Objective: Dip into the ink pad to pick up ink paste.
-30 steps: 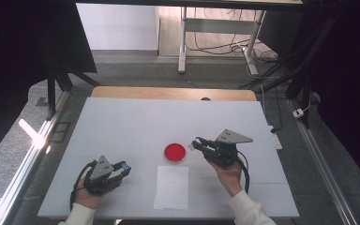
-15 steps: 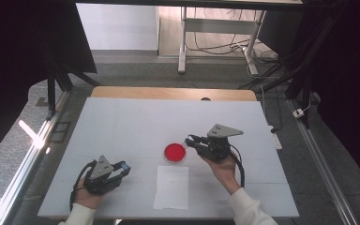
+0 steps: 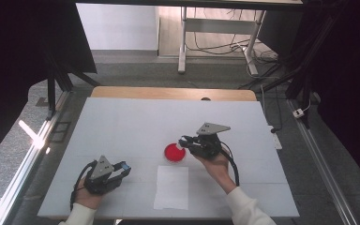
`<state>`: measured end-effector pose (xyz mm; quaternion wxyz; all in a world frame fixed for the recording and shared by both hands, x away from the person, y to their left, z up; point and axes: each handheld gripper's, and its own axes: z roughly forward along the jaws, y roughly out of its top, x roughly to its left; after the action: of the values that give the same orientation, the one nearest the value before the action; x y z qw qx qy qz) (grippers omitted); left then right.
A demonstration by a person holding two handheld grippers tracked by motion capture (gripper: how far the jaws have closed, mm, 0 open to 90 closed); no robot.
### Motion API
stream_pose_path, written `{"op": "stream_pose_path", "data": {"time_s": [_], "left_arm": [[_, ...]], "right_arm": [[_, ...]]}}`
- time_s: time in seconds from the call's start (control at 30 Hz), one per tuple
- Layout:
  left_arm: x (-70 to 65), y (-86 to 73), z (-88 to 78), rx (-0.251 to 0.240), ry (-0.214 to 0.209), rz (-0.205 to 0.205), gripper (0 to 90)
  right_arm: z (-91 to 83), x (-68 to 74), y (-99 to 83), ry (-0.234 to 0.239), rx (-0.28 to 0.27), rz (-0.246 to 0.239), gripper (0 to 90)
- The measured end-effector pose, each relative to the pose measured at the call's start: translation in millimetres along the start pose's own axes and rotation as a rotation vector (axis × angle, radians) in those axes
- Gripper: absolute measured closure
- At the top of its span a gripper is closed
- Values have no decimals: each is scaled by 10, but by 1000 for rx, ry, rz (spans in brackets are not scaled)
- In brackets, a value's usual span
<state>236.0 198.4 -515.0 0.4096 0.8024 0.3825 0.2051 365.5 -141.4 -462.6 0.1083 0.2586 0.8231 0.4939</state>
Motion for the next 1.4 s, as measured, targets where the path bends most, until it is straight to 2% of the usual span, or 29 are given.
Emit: {"op": "stream_pose_path", "data": {"time_s": [0.4,0.97,1.4], "left_arm": [[-10,3,16,8,-1,7,654],[-12,1,30,16,0,9,654],[-10,-2,33,21,-1,12,654]], "right_arm": [[215,-40,-18,5,92,-15,749],[449,-75,-46,-17,155,-55,749],[524,-46,-55,-33,198,-92,749]]}}
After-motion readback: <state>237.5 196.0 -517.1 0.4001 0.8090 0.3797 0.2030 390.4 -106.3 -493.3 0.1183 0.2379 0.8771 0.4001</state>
